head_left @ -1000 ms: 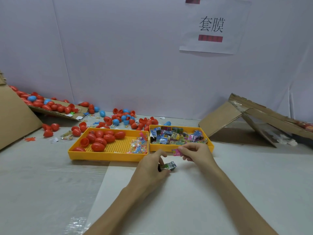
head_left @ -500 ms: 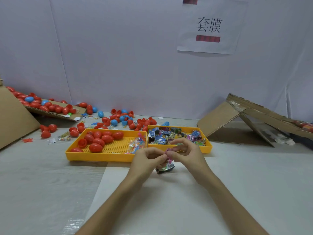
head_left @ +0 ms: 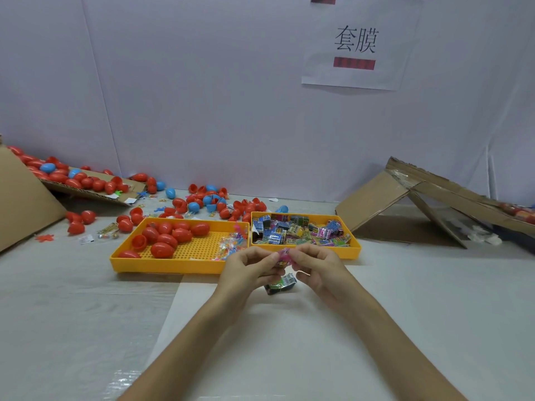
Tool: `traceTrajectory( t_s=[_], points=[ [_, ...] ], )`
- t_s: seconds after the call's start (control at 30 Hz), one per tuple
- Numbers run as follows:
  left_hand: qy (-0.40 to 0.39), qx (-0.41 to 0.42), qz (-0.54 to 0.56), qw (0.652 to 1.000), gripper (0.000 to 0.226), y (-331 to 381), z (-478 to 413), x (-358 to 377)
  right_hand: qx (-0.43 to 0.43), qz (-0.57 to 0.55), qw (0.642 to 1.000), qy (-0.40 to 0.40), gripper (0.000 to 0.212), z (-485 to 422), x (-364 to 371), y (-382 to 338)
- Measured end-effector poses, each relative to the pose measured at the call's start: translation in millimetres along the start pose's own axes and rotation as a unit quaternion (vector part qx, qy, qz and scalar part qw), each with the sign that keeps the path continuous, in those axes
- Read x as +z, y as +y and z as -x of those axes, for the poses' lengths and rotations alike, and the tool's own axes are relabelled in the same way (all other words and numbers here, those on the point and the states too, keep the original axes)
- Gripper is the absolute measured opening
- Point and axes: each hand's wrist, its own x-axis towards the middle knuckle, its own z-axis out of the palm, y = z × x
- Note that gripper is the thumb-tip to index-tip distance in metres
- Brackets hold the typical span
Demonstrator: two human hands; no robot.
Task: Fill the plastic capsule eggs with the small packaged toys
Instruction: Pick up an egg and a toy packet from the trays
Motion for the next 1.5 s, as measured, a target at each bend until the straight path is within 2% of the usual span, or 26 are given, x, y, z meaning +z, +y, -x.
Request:
traceTrajectory(
  t_s=[0.1,0.2,0.4,0.47,0.7,0.87,0.93,0.97,1.0,1.07,1.13,1.2,1.27,1.33,1.5],
  points=[
    [0.029,0.055,-0.100,0.993,0.012,-3,-1,0,0.005,-0.014,1.000,-0.002,0.004,0,-1,0],
    [0.031,0.079,-0.171,0.982,0.013,-5,-1,0,0.003,0.001,1.000,-0.008,0.006,1,-1,1],
    [0.040,0.040,-0.112,0.992,0.010,-2,-2,-2,0.002,0.015,1.000,-0.013,0.005,2,0,-1],
    [0.056,0.048,-0.124,0.990,0.010,-2,-3,-3,0.008,0.024,0.999,-0.026,0.004,3,1,-1],
    [0.043,0.151,-0.319,0.935,0.017,-3,-1,-1,0.006,0.007,1.000,-0.024,0.008,3,2,0],
    [-0.016,0.108,-0.275,0.955,0.014,14,-5,-13,0.007,-0.004,0.999,-0.039,0.008,3,3,0],
    [0.015,0.105,-0.275,0.955,0.003,25,-17,-27,0.005,-0.006,0.999,-0.040,0.017,3,3,-1],
    [0.059,0.122,-0.314,0.940,0.006,30,-27,-35,0.003,-0.002,0.999,-0.037,0.026,2,2,-1],
    [0.109,0.142,-0.376,0.909,0.009,36,-38,-45,0.002,0.004,0.999,-0.032,0.033,2,1,-1],
    [0.186,0.159,-0.513,0.823,0.018,47,-62,-65,0.001,0.002,1.000,-0.022,0.036,1,1,0],
    [0.197,0.129,-0.634,0.737,0.033,54,-84,-83,0.000,-0.003,1.000,-0.024,0.033,0,0,1],
    [0.175,0.082,-0.713,0.674,0.036,54,-99,-95,-0.002,-0.001,0.999,-0.038,0.028,-2,-1,1],
    [0.158,0.064,-0.740,0.651,0.026,49,-106,-99,-0.003,0.003,0.999,-0.051,0.024,-2,-1,1],
    [0.158,0.076,-0.745,0.643,0.017,44,-111,-101,-0.005,0.005,0.999,-0.053,0.025,-2,-1,1],
    [0.176,0.139,-0.706,0.672,0.019,38,-110,-93,-0.008,-0.006,1.000,-0.024,0.023,-3,-3,2]
  ],
)
